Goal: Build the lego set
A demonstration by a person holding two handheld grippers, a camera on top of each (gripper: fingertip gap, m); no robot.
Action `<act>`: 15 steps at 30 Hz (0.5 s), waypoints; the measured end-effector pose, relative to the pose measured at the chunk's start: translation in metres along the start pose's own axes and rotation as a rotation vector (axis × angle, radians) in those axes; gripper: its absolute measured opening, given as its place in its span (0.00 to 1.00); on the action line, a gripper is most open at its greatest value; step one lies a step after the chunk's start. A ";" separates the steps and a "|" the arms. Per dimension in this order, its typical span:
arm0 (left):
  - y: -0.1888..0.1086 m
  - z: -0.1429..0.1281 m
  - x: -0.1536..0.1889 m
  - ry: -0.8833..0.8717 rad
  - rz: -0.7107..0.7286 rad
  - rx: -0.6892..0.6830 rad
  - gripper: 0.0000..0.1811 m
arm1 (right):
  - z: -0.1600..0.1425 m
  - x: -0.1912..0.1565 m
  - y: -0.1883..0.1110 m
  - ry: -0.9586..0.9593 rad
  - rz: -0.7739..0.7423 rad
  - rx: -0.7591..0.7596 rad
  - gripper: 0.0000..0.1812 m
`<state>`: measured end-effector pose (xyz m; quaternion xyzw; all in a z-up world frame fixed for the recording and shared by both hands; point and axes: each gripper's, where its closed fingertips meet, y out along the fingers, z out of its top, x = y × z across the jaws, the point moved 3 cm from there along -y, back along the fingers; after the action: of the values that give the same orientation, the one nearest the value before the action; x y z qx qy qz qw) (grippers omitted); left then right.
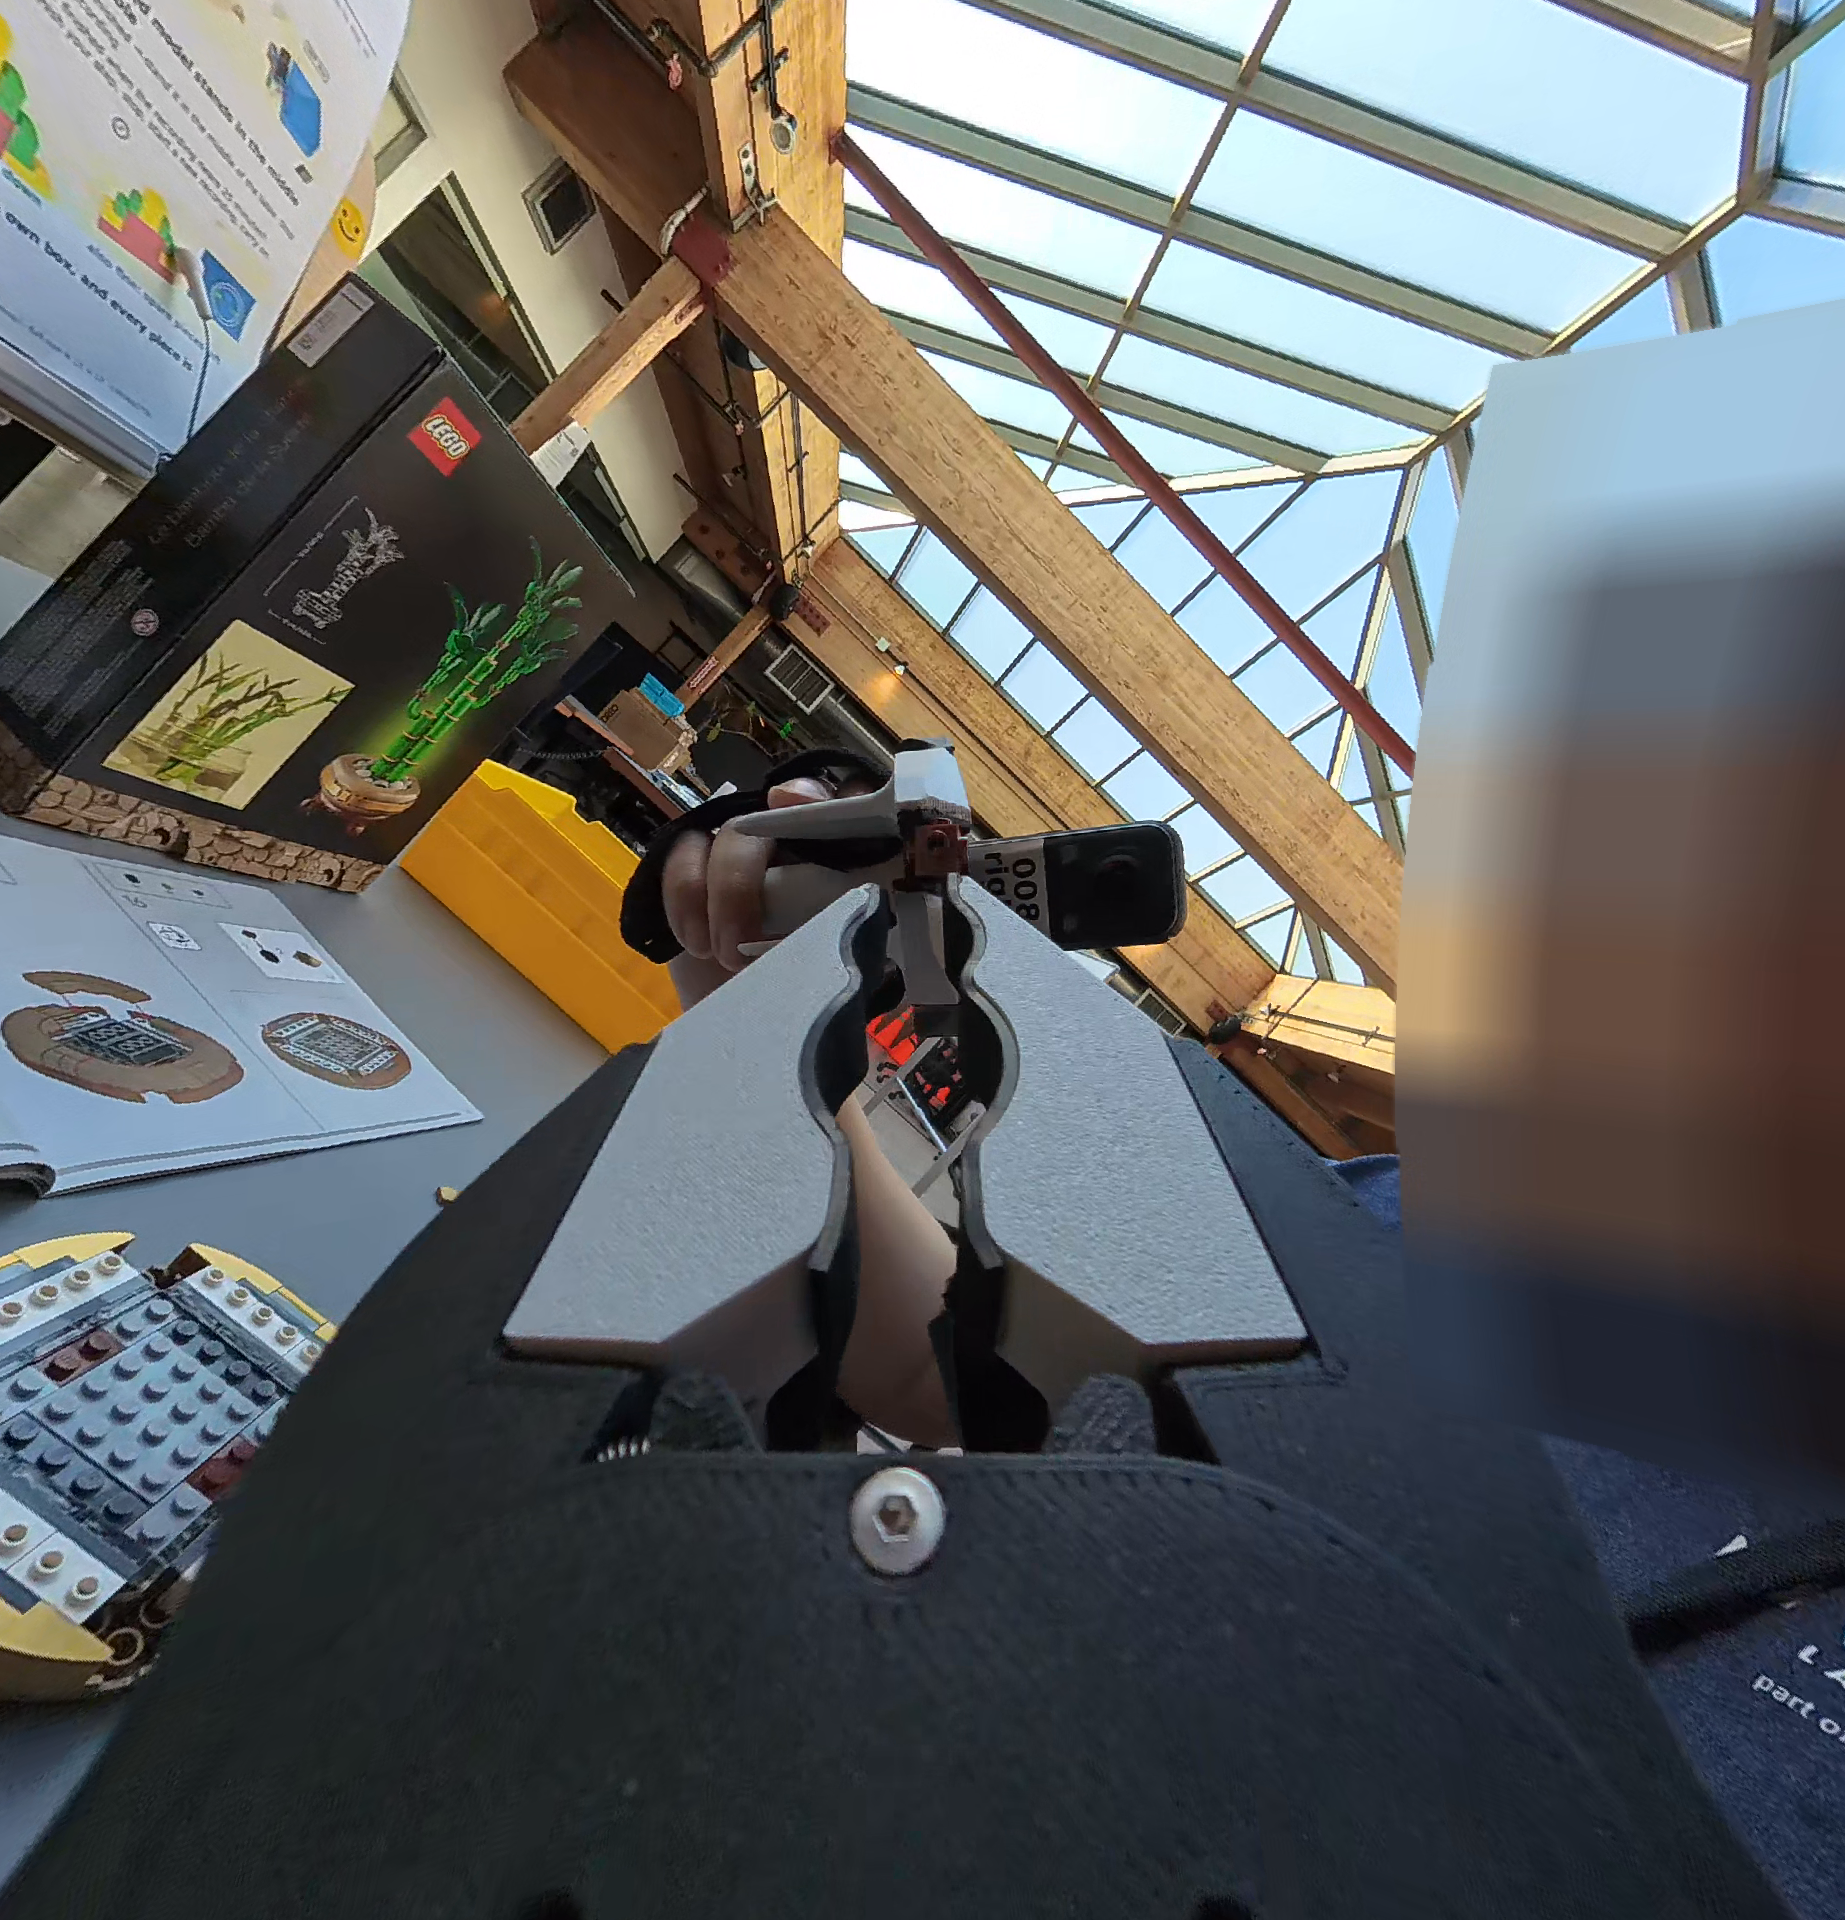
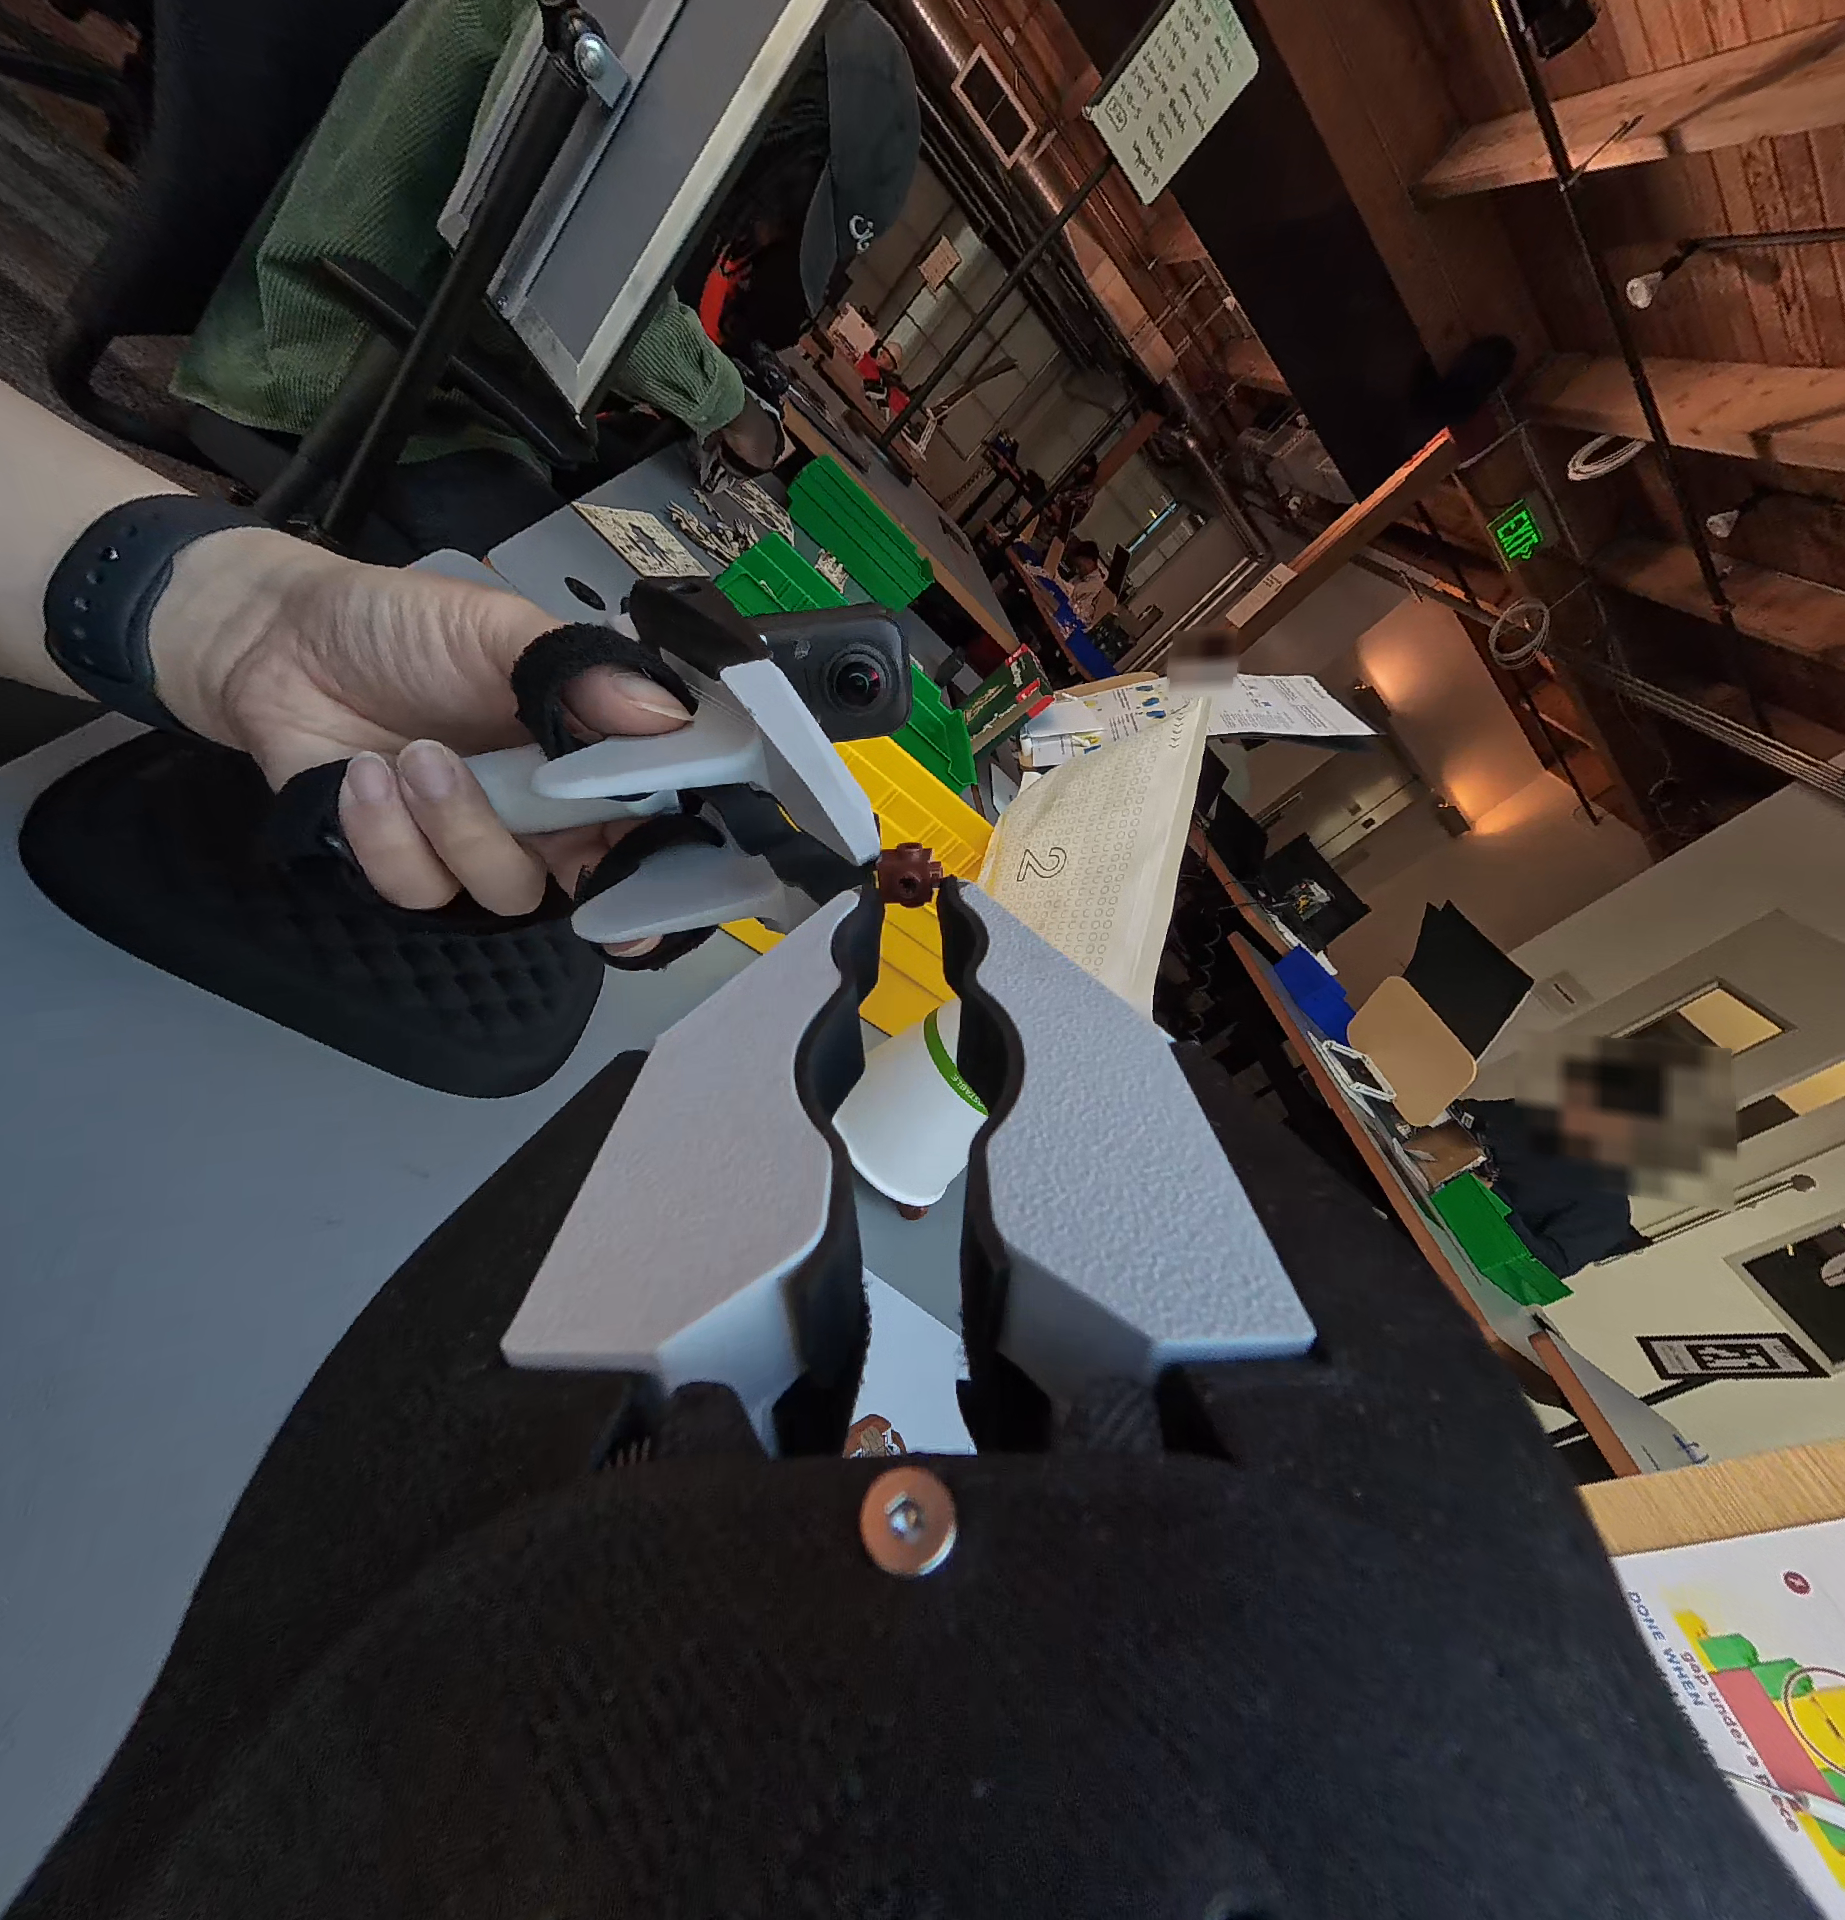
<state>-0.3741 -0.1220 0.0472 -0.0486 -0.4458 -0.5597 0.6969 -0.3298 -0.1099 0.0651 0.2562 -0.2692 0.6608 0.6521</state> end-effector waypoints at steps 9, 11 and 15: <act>0.000 0.002 0.003 0.006 -0.033 0.020 0.06 | -0.001 0.000 0.000 0.007 -0.001 0.002 0.06; 0.000 0.002 0.001 0.015 -0.013 0.010 0.06 | -0.001 0.000 0.000 0.010 0.000 0.006 0.06; -0.001 0.004 -0.001 0.047 0.020 0.008 0.05 | -0.003 0.001 0.001 0.002 -0.008 -0.010 0.06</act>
<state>-0.3766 -0.1196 0.0487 -0.0370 -0.4310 -0.5521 0.7128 -0.3311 -0.1071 0.0631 0.2535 -0.2705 0.6570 0.6564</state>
